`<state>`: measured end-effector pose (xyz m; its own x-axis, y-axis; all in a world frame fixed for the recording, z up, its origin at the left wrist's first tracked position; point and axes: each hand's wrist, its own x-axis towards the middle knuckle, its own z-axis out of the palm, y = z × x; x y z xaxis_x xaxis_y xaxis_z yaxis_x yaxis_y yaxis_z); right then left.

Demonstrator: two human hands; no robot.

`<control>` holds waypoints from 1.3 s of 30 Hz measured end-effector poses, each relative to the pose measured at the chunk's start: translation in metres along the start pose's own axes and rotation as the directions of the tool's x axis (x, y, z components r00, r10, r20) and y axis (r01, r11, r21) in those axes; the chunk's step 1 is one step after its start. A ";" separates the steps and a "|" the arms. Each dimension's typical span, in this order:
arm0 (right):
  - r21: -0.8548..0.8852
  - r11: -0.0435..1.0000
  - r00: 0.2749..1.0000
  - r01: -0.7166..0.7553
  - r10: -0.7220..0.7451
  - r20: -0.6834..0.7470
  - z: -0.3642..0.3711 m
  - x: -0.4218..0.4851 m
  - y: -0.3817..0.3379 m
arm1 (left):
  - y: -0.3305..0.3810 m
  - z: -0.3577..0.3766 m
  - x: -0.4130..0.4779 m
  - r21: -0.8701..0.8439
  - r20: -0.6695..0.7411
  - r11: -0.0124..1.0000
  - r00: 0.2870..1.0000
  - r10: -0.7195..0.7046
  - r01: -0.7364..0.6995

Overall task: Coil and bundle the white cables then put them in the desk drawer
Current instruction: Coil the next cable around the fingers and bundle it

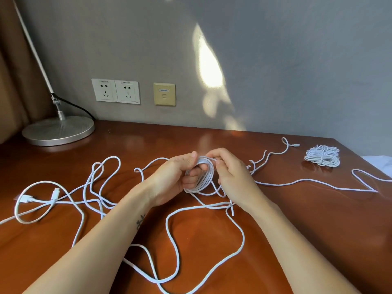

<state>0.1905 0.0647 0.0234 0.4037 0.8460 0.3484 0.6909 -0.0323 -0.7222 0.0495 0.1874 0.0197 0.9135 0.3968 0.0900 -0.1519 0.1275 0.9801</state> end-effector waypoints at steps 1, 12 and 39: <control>0.012 1.000 1.000 0.000 0.000 0.001 0.000 0.000 0.001 | 0.000 0.000 0.000 -0.015 -0.004 1.000 1.000 -0.003 0.002; 0.013 0.999 0.999 0.047 -0.047 -0.004 0.000 0.002 0.004 | 0.005 0.001 -0.001 -0.102 -0.034 0.992 0.996 -0.076 0.073; 0.056 0.987 0.988 -0.148 0.150 -0.027 0.002 0.004 0.007 | -0.007 0.005 0.005 0.348 -0.301 0.933 0.931 0.207 -0.095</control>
<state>0.1959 0.0685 0.0186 0.5188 0.8168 0.2525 0.5888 -0.1272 -0.7982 0.0574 0.1839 0.0147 0.7053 0.6693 0.2336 -0.0968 -0.2354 0.9671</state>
